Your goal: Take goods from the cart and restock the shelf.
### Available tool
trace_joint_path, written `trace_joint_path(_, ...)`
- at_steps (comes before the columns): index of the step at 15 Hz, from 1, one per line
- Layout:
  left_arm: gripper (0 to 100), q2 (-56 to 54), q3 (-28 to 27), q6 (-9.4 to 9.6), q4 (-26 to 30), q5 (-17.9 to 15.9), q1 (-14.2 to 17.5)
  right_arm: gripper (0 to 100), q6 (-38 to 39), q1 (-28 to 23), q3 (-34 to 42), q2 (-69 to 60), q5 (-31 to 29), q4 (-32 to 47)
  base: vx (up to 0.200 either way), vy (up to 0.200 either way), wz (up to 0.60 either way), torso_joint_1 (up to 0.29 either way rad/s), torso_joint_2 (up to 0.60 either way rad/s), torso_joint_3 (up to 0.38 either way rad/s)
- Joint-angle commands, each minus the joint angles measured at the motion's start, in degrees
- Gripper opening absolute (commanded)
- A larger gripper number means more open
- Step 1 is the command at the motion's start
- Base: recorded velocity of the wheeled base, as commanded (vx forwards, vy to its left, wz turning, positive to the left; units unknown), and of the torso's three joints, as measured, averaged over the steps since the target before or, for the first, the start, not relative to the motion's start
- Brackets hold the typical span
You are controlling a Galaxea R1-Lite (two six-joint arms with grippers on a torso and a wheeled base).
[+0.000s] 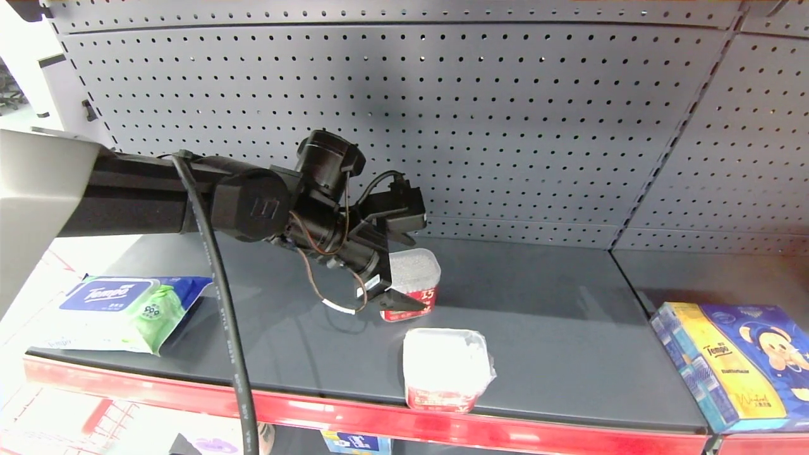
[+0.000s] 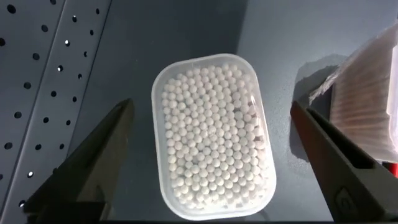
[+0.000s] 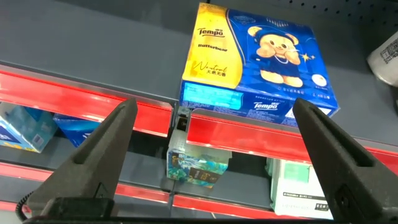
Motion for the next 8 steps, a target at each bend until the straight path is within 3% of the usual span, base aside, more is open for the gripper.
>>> trace_joint_path(1,100,-0.83,0.48,0.02,0.08,0.11,1.05,100,-0.08,0.03,-0.10,0.09,-0.02,-0.01,0.000,0.000,0.00,0.000,0.00,0.000)
trace_joint_path(5,100,-2.32,0.74,0.55,2.89,0.11,3.68,100,0.00,0.03,-0.01,0.09,0.07,-0.01,0.000,0.000,0.00,0.000,0.00,0.000)
trace_joint_path(8,100,-2.50,1.18,1.96,4.03,0.20,5.09,100,0.00,0.03,-0.01,0.09,-0.02,-0.01,0.000,0.000,0.00,0.000,0.00,0.000)
